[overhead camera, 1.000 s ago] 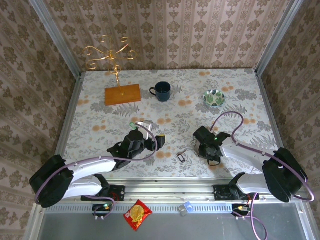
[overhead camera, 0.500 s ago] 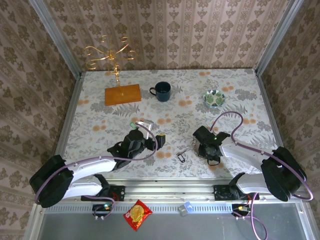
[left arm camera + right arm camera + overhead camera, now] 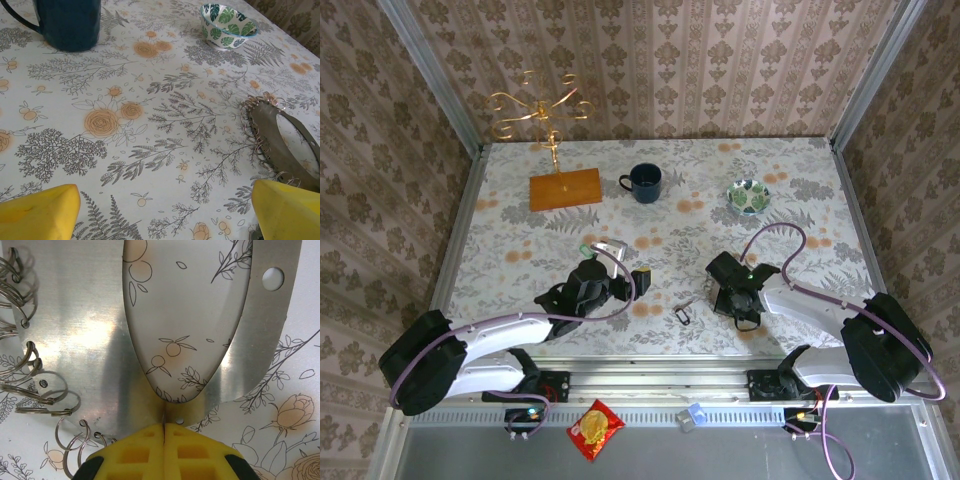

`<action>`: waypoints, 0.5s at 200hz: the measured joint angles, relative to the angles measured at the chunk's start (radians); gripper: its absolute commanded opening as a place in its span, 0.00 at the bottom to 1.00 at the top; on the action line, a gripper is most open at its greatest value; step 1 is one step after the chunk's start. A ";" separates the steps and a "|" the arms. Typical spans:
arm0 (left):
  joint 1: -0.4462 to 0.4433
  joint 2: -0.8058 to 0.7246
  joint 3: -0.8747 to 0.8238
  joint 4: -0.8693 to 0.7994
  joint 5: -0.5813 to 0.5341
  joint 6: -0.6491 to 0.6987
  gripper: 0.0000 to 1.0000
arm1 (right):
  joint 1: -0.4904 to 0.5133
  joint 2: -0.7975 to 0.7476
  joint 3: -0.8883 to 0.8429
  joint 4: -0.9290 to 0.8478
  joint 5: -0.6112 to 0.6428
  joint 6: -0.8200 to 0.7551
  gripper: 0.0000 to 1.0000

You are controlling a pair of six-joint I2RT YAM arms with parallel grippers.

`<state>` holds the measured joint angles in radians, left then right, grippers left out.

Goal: Put the keys on the keyring

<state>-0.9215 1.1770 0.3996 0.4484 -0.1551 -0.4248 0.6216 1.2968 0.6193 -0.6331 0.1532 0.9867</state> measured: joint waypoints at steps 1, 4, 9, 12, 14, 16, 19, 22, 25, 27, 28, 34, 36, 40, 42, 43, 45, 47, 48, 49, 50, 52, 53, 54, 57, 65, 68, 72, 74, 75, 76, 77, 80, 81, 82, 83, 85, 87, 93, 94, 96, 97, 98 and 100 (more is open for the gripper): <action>0.000 0.000 0.000 0.000 0.000 0.000 0.89 | 0.000 0.000 0.000 -0.001 0.000 0.000 0.00; 0.000 0.000 0.000 0.000 0.000 0.001 0.89 | 0.000 0.000 0.001 -0.003 0.000 0.000 0.00; 0.000 0.000 0.002 0.000 0.000 0.002 0.89 | 0.000 -0.002 0.002 -0.006 0.000 -0.005 0.00; 0.000 -0.001 0.002 0.000 0.000 0.002 0.89 | 0.000 -0.003 0.003 -0.008 0.000 -0.008 0.00; 0.000 -0.001 0.002 0.000 0.000 0.003 0.90 | 0.000 -0.004 0.004 -0.010 0.000 -0.010 0.00; 0.000 -0.001 0.003 0.000 -0.001 0.003 0.90 | 0.000 -0.005 0.005 -0.011 0.000 -0.011 0.00; 0.000 -0.001 0.004 0.000 -0.002 0.006 0.90 | 0.000 -0.008 0.006 -0.014 0.000 -0.014 0.00; 0.000 -0.002 0.005 -0.001 -0.003 0.006 0.90 | 0.000 -0.011 0.008 -0.019 0.001 -0.018 0.00; 0.000 -0.002 0.005 -0.002 -0.004 0.007 0.90 | 0.000 -0.016 0.010 -0.023 0.001 -0.020 0.00; 0.000 -0.002 0.006 -0.003 -0.005 0.008 0.90 | 0.000 -0.019 0.011 -0.027 0.001 -0.024 0.00; 0.000 -0.002 0.007 -0.004 -0.006 0.009 0.90 | 0.000 -0.020 0.012 -0.027 0.001 -0.024 0.00; 0.000 -0.005 0.010 -0.008 -0.010 0.011 0.90 | 0.000 -0.031 0.018 -0.037 0.002 -0.035 0.00; 0.000 -0.006 0.010 -0.008 -0.012 0.011 0.90 | 0.000 -0.034 0.020 -0.040 0.003 -0.038 0.00; 0.000 -0.008 0.012 -0.009 -0.015 0.013 0.90 | 0.000 -0.040 0.025 -0.046 0.005 -0.045 0.00; 0.000 -0.010 0.013 -0.009 -0.018 0.013 0.90 | 0.000 -0.044 0.028 -0.049 0.006 -0.048 0.00; 0.000 -0.011 0.013 -0.009 -0.019 0.013 0.90 | 0.000 -0.045 0.029 -0.050 0.006 -0.048 0.00; 0.000 -0.013 0.014 -0.010 -0.022 0.014 0.90 | 0.000 -0.050 0.032 -0.053 0.008 -0.052 0.00; 0.000 -0.014 0.015 -0.011 -0.023 0.014 0.89 | 0.000 -0.053 0.035 -0.056 0.009 -0.057 0.00; 0.000 -0.016 0.016 -0.012 -0.025 0.015 0.89 | 0.000 -0.054 0.037 -0.057 0.010 -0.059 0.00; 0.000 -0.016 0.016 -0.013 -0.026 0.015 0.89 | 0.000 -0.057 0.039 -0.059 0.011 -0.062 0.00; 0.000 -0.017 0.016 -0.013 -0.027 0.015 0.89 | 0.000 -0.058 0.040 -0.060 0.011 -0.063 0.00; 0.000 -0.021 0.018 -0.014 -0.029 0.017 0.89 | 0.000 -0.063 0.043 -0.062 0.014 -0.068 0.00; 0.000 -0.022 0.018 -0.016 -0.030 0.017 0.89 | 0.000 -0.064 0.045 -0.063 0.014 -0.070 0.00; 0.000 -0.023 0.019 -0.017 -0.032 0.018 0.89 | 0.000 -0.066 0.046 -0.064 0.015 -0.071 0.00; 0.000 -0.027 0.020 -0.021 -0.036 0.019 0.89 | 0.000 -0.070 0.050 -0.067 0.018 -0.076 0.00; 0.000 -0.038 0.026 -0.033 -0.047 0.023 0.88 | 0.000 -0.087 0.063 -0.077 0.025 -0.095 0.00; 0.000 -0.042 0.029 -0.041 -0.052 0.025 0.88 | 0.000 -0.093 0.068 -0.081 0.027 -0.103 0.00; -0.001 -0.047 0.033 -0.050 -0.056 0.027 0.87 | 0.000 -0.103 0.074 -0.085 0.031 -0.114 0.00; -0.001 -0.050 0.035 -0.055 -0.060 0.028 0.87 | 0.000 -0.108 0.077 -0.086 0.032 -0.121 0.00; -0.001 -0.051 0.037 -0.057 -0.061 0.029 0.87 | 0.000 -0.109 0.077 -0.086 0.032 -0.122 0.00; -0.001 -0.052 0.037 -0.059 -0.063 0.029 0.87 | 0.000 -0.113 0.079 -0.086 0.034 -0.126 0.00; -0.001 -0.054 0.039 -0.062 -0.064 0.029 0.87 | 0.000 -0.114 0.080 -0.087 0.034 -0.126 0.00; -0.001 -0.058 0.042 -0.067 -0.068 0.032 0.87 | 0.000 -0.124 0.084 -0.089 0.037 -0.137 0.00; -0.001 -0.059 0.042 -0.068 -0.069 0.032 0.87 | 0.000 -0.126 0.084 -0.090 0.037 -0.139 0.00; -0.001 -0.061 0.043 -0.070 -0.071 0.034 0.87 | 0.000 -0.129 0.086 -0.090 0.039 -0.144 0.00; -0.001 -0.061 0.044 -0.071 -0.072 0.034 0.87 | 0.000 -0.131 0.087 -0.091 0.039 -0.146 0.00; -0.001 -0.064 0.046 -0.075 -0.075 0.036 0.87 | 0.000 -0.137 0.089 -0.092 0.042 -0.150 0.00; -0.001 -0.067 0.048 -0.079 -0.078 0.037 0.87 | 0.000 -0.144 0.090 -0.092 0.043 -0.157 0.00; -0.001 -0.074 0.054 -0.087 -0.084 0.041 0.86 | 0.000 -0.163 0.095 -0.093 0.048 -0.177 0.00; -0.001 -0.075 0.055 -0.088 -0.085 0.042 0.86 | 0.000 -0.165 0.096 -0.094 0.048 -0.180 0.00; -0.001 -0.077 0.057 -0.091 -0.087 0.043 0.86 | 0.000 -0.172 0.097 -0.094 0.050 -0.187 0.00; -0.001 -0.079 0.058 -0.093 -0.089 0.044 0.86 | 0.000 -0.176 0.098 -0.094 0.051 -0.193 0.00; -0.001 -0.080 0.059 -0.095 -0.090 0.045 0.86 | 0.000 -0.179 0.099 -0.094 0.052 -0.195 0.00; -0.001 -0.082 0.062 -0.099 -0.092 0.047 0.86 | 0.000 -0.186 0.100 -0.095 0.053 -0.204 0.00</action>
<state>-0.9222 1.0946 0.4614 0.3496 -0.2474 -0.3782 0.6216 1.1110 0.7197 -0.7277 0.2066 0.7830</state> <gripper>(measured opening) 0.866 0.052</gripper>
